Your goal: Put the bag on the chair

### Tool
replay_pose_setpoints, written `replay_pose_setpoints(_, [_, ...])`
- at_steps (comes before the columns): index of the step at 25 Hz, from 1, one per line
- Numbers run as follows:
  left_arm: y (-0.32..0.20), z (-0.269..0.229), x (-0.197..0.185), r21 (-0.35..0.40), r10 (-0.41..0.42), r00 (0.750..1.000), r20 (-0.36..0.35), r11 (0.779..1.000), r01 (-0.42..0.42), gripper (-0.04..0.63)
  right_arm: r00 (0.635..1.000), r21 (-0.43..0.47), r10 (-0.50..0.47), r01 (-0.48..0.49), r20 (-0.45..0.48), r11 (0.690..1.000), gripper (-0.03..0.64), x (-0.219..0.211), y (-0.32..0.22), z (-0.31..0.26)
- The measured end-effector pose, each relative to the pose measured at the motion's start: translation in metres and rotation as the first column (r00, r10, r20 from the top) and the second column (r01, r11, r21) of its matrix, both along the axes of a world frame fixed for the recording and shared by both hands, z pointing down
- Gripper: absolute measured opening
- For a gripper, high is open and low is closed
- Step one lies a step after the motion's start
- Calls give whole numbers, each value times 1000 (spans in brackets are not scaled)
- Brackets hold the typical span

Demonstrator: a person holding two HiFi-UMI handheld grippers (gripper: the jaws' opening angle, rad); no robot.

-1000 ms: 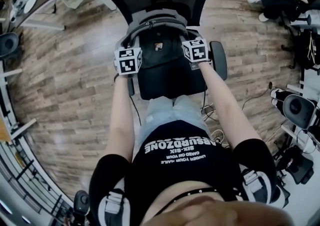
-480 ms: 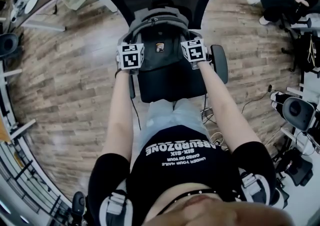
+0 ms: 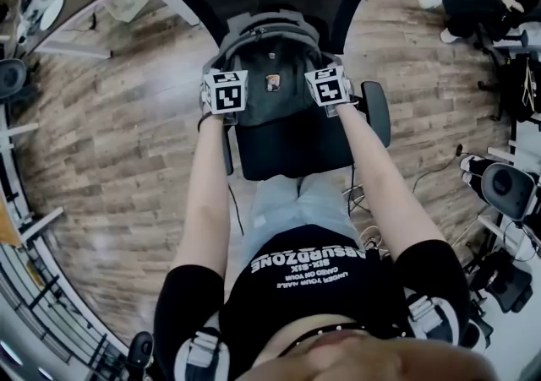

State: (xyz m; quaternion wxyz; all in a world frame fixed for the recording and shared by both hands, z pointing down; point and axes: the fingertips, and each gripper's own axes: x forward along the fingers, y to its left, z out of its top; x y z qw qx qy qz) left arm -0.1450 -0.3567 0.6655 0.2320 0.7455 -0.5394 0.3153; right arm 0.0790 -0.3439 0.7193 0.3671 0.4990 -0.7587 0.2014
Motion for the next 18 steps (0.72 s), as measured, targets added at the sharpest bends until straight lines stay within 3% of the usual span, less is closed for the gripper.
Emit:
replay_pose_setpoints(11, [-29, 15, -7, 15, -7, 1000, 0, 1000, 7, 104, 997, -40, -61, 58, -57, 998, 104, -4, -23, 17])
replay_pose_setpoints(18, [-42, 26, -10, -15, -11, 1000, -8, 1000, 11, 104, 994, -66, -81, 76, -72, 995, 101, -5, -30, 24])
